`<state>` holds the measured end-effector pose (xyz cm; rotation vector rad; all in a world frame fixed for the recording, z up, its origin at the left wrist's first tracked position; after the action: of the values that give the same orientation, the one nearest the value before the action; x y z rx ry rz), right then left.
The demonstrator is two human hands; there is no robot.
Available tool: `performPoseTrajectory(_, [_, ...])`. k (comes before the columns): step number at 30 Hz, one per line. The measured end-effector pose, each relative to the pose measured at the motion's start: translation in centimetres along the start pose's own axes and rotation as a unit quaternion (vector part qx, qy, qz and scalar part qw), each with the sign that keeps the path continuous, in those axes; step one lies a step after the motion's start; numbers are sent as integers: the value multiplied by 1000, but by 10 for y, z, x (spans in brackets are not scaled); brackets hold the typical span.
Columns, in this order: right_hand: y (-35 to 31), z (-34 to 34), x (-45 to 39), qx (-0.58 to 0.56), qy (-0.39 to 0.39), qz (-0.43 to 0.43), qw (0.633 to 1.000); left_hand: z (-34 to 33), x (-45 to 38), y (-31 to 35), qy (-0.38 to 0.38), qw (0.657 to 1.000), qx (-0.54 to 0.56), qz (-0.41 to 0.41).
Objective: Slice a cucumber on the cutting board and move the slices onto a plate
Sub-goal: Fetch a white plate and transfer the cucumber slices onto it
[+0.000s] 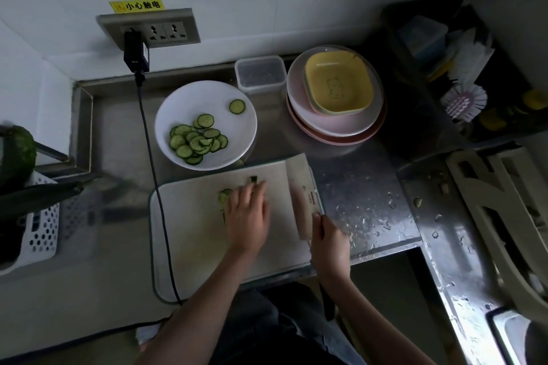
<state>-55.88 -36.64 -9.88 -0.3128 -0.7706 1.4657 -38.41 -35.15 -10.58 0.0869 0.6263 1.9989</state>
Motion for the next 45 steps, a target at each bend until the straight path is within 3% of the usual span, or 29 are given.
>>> performPoseTrajectory(3, [-15, -21, -6, -16, -42, -4, 999, 14, 24, -41, 3, 996, -12, 85])
performPoseTrajectory(7, [-29, -37, -14, 10, -75, 15, 997, 1, 49, -47, -128, 985, -66, 98])
performPoseTrajectory(10, [-31, -40, -15, 20, -83, 27, 996, -10, 51, -42, -166, 975, -92, 120])
performPoseTrajectory(16, [-28, -35, -10, 29, -107, 54, 992, -10, 46, -44, -145, 981, -85, 96])
performPoseTrajectory(21, [-28, -40, 6, 62, -175, 88, 979, -10, 42, -43, -139, 984, -73, 87])
performPoseTrajectory(33, [-29, -37, 16, 28, -173, 84, 981, -1, 33, -38, -85, 990, 52, 104])
performPoseTrajectory(45, [-21, -37, 22, 24, -172, 95, 980, -4, 20, -31, -78, 990, 82, 82])
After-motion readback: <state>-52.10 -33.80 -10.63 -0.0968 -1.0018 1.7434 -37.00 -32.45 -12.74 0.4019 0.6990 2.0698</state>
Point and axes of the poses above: each hand's wrist, its own x-axis away from the middle knuckle, its own z-axis out of the back of the hand, y = z × x, the point moved 4 cm from there along -x, towards the middle knuckle, and after that the axes turned 8 degrees about z, right-handed, at the moved point
